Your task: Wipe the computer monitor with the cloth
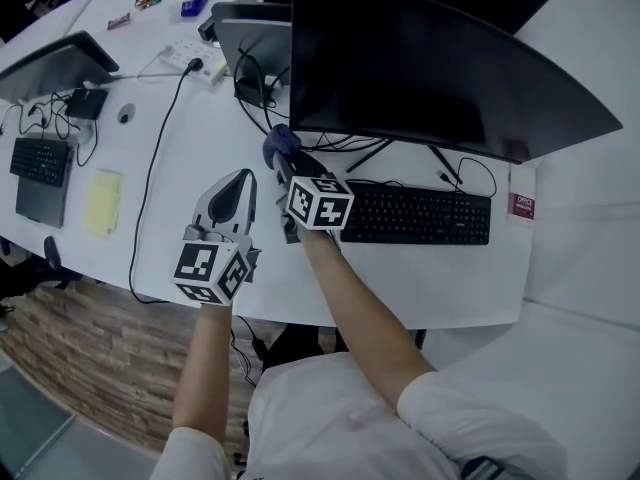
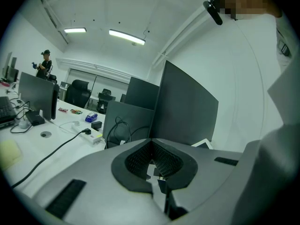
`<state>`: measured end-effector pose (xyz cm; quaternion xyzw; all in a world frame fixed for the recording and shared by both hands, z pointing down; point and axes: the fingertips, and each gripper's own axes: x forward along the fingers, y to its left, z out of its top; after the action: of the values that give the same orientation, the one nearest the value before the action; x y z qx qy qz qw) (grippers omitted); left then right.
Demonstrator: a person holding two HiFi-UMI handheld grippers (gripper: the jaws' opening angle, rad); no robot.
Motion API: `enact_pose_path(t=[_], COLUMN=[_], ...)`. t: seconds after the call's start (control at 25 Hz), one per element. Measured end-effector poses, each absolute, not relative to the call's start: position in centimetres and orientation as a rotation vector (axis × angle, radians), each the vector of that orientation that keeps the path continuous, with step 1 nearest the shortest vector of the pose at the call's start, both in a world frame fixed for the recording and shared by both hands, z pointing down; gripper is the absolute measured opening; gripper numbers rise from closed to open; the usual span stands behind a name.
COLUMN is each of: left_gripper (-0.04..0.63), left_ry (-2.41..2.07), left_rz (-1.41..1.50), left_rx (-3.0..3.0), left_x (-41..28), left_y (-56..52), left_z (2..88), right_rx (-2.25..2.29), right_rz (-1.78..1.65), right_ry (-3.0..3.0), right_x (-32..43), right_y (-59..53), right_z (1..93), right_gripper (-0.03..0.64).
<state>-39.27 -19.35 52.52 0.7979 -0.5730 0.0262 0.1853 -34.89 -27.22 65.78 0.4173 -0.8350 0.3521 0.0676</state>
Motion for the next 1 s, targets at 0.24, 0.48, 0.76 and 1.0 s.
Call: enact_pose_path(t=[0.24,0.48,0.76,1.0], left_gripper=[0.006,0.006,0.006,0.006], left_ry=[-1.614,-1.604,-1.604,-1.603], left_rz=[0.078,0.085,0.097,0.105], left_rx=[2.243,2.248,2.251,2.254], left_x=[-39.3,-38.8,-38.2,-37.1], left_y=[-19.4,-19.4,-19.3,-19.3], left_z=[52.8,52.9,52.7,52.7], right_rx=[1.297,1.279,1.253,1.274], right_rz=[1.387,1.890,2.257,2.289], right_ry=[-2.492,-2.462,-2.422,-2.424], right_x=[-33.5,-33.0,-31.7,-30.2], right_y=[-27.2,-27.3,-27.8,-28.0], right_z=[67.2,67.4,67.1,66.7], right_gripper=[0.118,0.118,0.118,0.117])
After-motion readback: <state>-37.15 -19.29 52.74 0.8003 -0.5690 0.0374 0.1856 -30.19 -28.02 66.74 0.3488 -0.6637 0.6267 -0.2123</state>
